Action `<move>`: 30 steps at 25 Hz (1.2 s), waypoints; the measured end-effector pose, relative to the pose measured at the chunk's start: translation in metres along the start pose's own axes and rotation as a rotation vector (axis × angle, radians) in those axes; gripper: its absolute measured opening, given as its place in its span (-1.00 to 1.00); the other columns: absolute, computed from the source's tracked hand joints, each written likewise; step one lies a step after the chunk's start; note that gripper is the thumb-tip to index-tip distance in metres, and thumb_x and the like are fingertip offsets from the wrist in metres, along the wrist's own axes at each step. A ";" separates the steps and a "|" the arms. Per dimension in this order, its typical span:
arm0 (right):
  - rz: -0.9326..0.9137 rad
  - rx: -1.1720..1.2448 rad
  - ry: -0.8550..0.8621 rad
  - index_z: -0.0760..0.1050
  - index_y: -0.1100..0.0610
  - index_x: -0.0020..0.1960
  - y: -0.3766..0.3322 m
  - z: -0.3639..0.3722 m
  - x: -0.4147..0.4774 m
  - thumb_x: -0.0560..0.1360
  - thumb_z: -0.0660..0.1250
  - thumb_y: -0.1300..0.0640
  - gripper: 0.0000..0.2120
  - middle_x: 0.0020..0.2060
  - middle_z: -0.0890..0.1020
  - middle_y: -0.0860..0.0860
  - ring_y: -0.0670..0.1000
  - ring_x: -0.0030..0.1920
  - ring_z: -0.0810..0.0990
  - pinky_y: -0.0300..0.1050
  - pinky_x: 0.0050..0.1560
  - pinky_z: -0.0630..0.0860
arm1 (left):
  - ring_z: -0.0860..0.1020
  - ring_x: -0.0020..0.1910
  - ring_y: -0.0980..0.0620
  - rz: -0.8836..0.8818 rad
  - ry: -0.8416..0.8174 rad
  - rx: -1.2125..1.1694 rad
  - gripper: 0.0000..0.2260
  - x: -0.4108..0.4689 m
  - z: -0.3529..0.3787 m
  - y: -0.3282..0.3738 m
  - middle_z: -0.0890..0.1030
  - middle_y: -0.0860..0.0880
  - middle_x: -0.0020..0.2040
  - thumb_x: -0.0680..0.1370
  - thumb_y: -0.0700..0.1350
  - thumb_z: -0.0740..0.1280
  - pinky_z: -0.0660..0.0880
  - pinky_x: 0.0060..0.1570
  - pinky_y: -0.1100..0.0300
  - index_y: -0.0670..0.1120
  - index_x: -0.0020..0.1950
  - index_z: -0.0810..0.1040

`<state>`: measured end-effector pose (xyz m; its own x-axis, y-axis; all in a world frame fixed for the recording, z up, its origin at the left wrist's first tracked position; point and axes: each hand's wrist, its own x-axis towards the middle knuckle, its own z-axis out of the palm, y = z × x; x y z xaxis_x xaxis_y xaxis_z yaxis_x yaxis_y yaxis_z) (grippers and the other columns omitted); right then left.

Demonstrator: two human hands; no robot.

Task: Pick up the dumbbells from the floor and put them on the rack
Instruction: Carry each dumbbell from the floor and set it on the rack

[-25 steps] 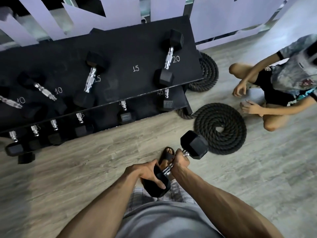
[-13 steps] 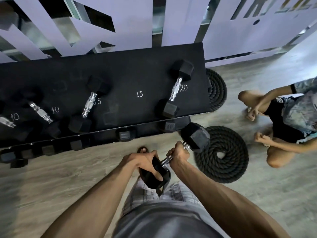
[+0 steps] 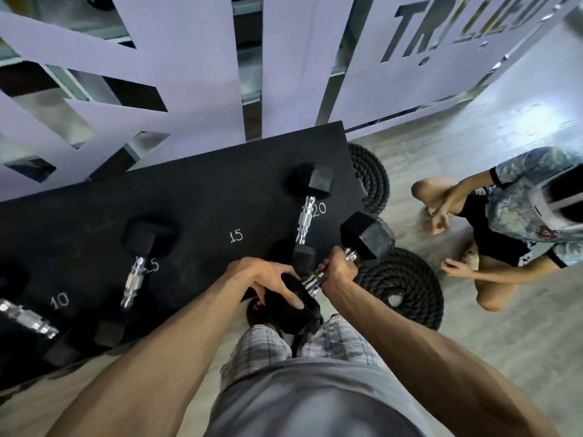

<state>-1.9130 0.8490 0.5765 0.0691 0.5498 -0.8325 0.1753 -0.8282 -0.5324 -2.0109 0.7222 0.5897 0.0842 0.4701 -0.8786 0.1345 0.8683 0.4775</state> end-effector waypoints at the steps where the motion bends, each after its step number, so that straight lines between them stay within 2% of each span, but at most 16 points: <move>1: -0.002 -0.008 0.006 0.38 0.17 -0.31 -0.008 0.006 0.004 0.50 0.31 0.16 -0.76 -0.52 0.38 0.05 -0.01 -0.58 0.31 -0.24 -0.56 0.30 | 0.51 0.28 -0.12 -0.002 -0.012 -0.007 -0.21 0.002 -0.009 0.005 0.36 -0.01 0.38 0.22 0.13 0.64 0.62 0.12 -0.04 0.14 0.39 0.41; 3: -0.010 -0.026 0.012 0.38 0.17 -0.33 -0.023 0.017 0.014 0.49 0.31 0.17 -0.76 -0.54 0.37 0.04 -0.01 -0.59 0.30 -0.25 -0.56 0.29 | 0.51 0.29 -0.13 -0.013 -0.024 -0.047 -0.22 0.009 -0.027 0.013 0.39 -0.03 0.38 0.22 0.15 0.63 0.61 0.15 -0.05 0.15 0.39 0.43; 6: -0.003 -0.068 0.016 0.36 0.17 -0.35 -0.046 0.032 0.035 0.48 0.31 0.17 -0.74 -0.56 0.35 0.05 0.00 -0.61 0.29 -0.22 -0.54 0.29 | 0.59 0.16 -0.13 -0.020 -0.010 -0.165 -0.40 0.022 -0.055 0.022 0.53 -0.14 0.25 0.35 0.11 0.57 0.62 0.11 -0.03 0.01 0.32 0.48; 8: 0.005 -0.136 0.016 0.38 0.17 -0.33 -0.060 0.039 0.051 0.48 0.31 0.16 -0.76 -0.54 0.37 0.05 0.01 -0.59 0.31 -0.21 -0.52 0.31 | 0.66 -0.02 -0.11 -0.023 0.093 -0.257 -0.57 0.035 -0.074 0.025 0.63 -0.17 0.06 0.46 0.08 0.48 0.63 0.08 -0.04 -0.10 0.22 0.52; 10: 0.003 -0.191 0.008 0.38 0.17 -0.29 -0.074 0.046 0.066 0.48 0.31 0.15 -0.79 -0.51 0.39 0.07 0.01 -0.57 0.33 -0.22 -0.50 0.32 | 0.64 -0.14 -0.05 -0.020 0.310 -0.312 -0.64 0.052 -0.088 0.030 0.64 -0.14 -0.06 0.52 0.03 0.42 0.63 0.05 0.00 -0.14 0.20 0.50; 12: -0.001 -0.251 0.012 0.38 0.18 -0.29 -0.084 0.050 0.080 0.48 0.31 0.16 -0.79 -0.50 0.39 0.07 0.02 -0.55 0.34 -0.22 -0.49 0.31 | 0.60 -0.07 0.00 -0.019 0.484 -0.336 -0.63 0.070 -0.093 0.038 0.60 -0.08 0.00 0.50 0.02 0.44 0.56 0.03 0.08 -0.09 0.23 0.48; 14: -0.006 -0.312 -0.001 0.37 0.18 -0.33 -0.092 0.054 0.094 0.47 0.31 0.17 -0.77 -0.52 0.39 0.07 0.01 -0.57 0.35 -0.22 -0.50 0.30 | 0.55 0.04 0.02 -0.007 0.540 -0.378 -0.57 0.092 -0.092 0.055 0.57 -0.04 0.09 0.46 0.00 0.48 0.47 0.08 0.16 -0.06 0.28 0.46; 16: -0.019 -0.388 -0.020 0.36 0.17 -0.36 -0.099 0.056 0.106 0.46 0.30 0.16 -0.75 -0.53 0.40 0.07 0.01 -0.60 0.36 -0.22 -0.51 0.30 | 0.56 0.15 -0.01 -0.007 0.598 -0.513 -0.52 0.116 -0.089 0.070 0.59 -0.05 0.18 0.44 -0.03 0.49 0.47 0.19 0.13 -0.09 0.31 0.46; 18: -0.027 -0.463 -0.039 0.37 0.18 -0.36 -0.106 0.057 0.116 0.47 0.30 0.14 -0.74 -0.53 0.41 0.07 0.02 -0.60 0.37 -0.21 -0.51 0.30 | 0.55 0.19 -0.04 -0.014 0.655 -0.645 -0.53 0.131 -0.090 0.083 0.59 -0.06 0.20 0.46 -0.08 0.48 0.45 0.21 0.14 -0.12 0.33 0.47; 20: -0.053 -0.519 -0.062 0.39 0.19 -0.31 -0.112 0.057 0.125 0.48 0.30 0.11 -0.77 -0.52 0.40 0.07 0.01 -0.60 0.36 -0.21 -0.52 0.30 | 0.55 0.10 -0.03 -0.028 0.655 -0.733 -0.61 0.145 -0.094 0.089 0.58 -0.04 0.10 0.49 -0.11 0.46 0.45 0.16 0.15 -0.15 0.28 0.50; 22: -0.099 -0.570 -0.090 0.41 0.19 -0.22 -0.117 0.059 0.135 0.48 0.31 0.11 -0.82 -0.52 0.40 0.08 0.01 -0.61 0.35 -0.22 -0.53 0.30 | 0.57 -0.08 -0.03 -0.039 0.615 -0.798 -0.63 0.160 -0.096 0.092 0.61 -0.09 -0.01 0.51 -0.11 0.45 0.55 0.12 0.05 -0.26 0.24 0.54; 24: -0.152 -0.613 -0.119 0.41 0.18 -0.17 -0.122 0.062 0.144 0.46 0.30 0.12 -0.86 -0.51 0.39 0.08 0.01 -0.62 0.34 -0.22 -0.54 0.30 | 0.57 -0.24 -0.01 -0.050 0.602 -0.824 -0.62 0.168 -0.095 0.095 0.62 -0.15 -0.05 0.51 -0.09 0.44 0.59 -0.09 0.06 -0.27 0.25 0.55; 26: -0.191 -0.651 -0.156 0.39 0.17 -0.24 -0.127 0.066 0.149 0.46 0.29 0.14 -0.84 -0.53 0.37 0.08 0.01 -0.61 0.33 -0.20 -0.54 0.29 | 0.56 -0.21 -0.02 -0.078 0.639 -0.833 -0.61 0.172 -0.092 0.096 0.63 -0.19 0.03 0.52 -0.06 0.44 0.56 -0.23 0.21 -0.23 0.27 0.53; 28: -0.216 -0.680 -0.192 0.35 0.15 -0.36 -0.131 0.071 0.153 0.45 0.30 0.14 -0.76 -0.56 0.36 0.06 0.02 -0.60 0.32 -0.17 -0.54 0.27 | 0.57 -0.15 -0.05 -0.099 0.690 -0.827 -0.61 0.172 -0.091 0.097 0.63 -0.22 0.07 0.51 -0.06 0.43 0.57 -0.17 0.17 -0.19 0.29 0.52; 30: -0.232 -0.708 -0.228 0.33 0.11 -0.43 -0.131 0.075 0.157 0.43 0.32 0.11 -0.71 -0.58 0.36 0.05 0.02 -0.59 0.32 -0.17 -0.54 0.27 | 0.57 -0.20 -0.04 -0.105 0.710 -0.878 -0.62 0.172 -0.090 0.092 0.63 -0.17 -0.05 0.50 -0.06 0.44 0.57 -0.14 0.13 -0.19 0.26 0.53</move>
<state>-1.9990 1.0357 0.5035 -0.2357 0.6009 -0.7638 0.7515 -0.3857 -0.5353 -2.0731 0.8975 0.4819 -0.5035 0.1286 -0.8544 -0.6551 0.5879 0.4745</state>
